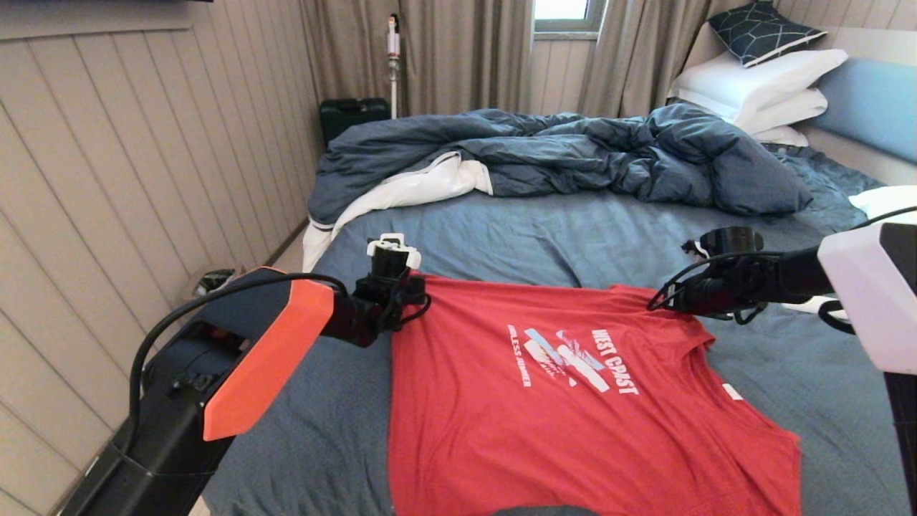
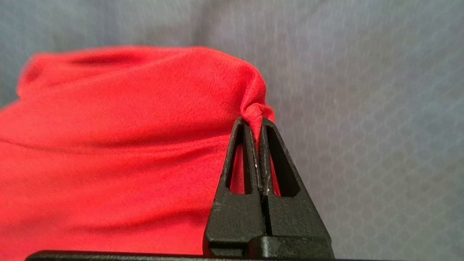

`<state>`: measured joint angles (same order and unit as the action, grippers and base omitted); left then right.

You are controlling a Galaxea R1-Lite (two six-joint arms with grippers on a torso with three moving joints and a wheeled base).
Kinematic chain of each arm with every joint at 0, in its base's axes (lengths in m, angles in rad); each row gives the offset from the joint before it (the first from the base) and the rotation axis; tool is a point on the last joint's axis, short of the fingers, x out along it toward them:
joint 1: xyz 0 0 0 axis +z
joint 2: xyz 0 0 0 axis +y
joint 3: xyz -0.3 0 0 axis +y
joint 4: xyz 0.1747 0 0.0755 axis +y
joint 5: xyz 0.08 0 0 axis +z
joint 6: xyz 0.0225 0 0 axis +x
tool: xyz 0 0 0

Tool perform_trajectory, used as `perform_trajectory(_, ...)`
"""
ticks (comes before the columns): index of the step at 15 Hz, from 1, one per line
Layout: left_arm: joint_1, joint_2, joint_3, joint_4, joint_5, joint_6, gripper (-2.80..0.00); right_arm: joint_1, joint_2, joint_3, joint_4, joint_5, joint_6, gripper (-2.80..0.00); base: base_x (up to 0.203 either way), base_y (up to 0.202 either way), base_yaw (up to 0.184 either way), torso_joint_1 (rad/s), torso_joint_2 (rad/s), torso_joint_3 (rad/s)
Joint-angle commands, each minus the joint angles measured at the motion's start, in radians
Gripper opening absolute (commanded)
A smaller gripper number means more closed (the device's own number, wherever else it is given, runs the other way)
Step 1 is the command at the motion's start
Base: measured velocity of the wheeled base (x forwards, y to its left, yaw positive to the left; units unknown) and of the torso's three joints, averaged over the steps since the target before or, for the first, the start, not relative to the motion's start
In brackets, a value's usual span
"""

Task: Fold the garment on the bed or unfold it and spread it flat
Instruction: Unford the red T-shirt

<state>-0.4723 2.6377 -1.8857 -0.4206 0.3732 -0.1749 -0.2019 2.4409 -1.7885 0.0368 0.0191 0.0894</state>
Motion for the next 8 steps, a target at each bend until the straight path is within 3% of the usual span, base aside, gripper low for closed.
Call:
perform_trajectory(1,0.005,0.007,-0.003,-0.023,0.003,0.0,-2.8,0.007,-0.001,-0.021,-0.003,-0.018,0.003,-2.8,0.0,0.0,0.0,0.0,0.0,0.0)
perform_trajectory(3,0.007,0.008,-0.005,-0.081,0.003,0.004,-2.8,0.018,0.009,-0.06,-0.042,-0.111,0.008,-2.8,0.0,0.0,0.0,0.0,0.0,0.0)
perform_trajectory(5,0.008,0.009,-0.007,-0.124,0.006,0.006,-2.8,0.028,0.023,-0.079,-0.077,-0.155,0.009,-2.8,0.0,0.0,0.0,0.0,0.0,0.0)
perform_trajectory(6,0.015,0.009,-0.009,-0.152,0.029,0.018,-2.8,0.041,0.045,-0.107,-0.125,-0.245,0.008,-2.8,0.0,0.0,0.0,0.0,0.0,0.0)
perform_trajectory(8,0.026,0.005,-0.01,-0.175,0.046,0.036,-2.8,0.061,0.081,-0.157,-0.188,-0.334,0.006,-2.8,0.0,0.0,0.0,0.0,0.0,0.0)
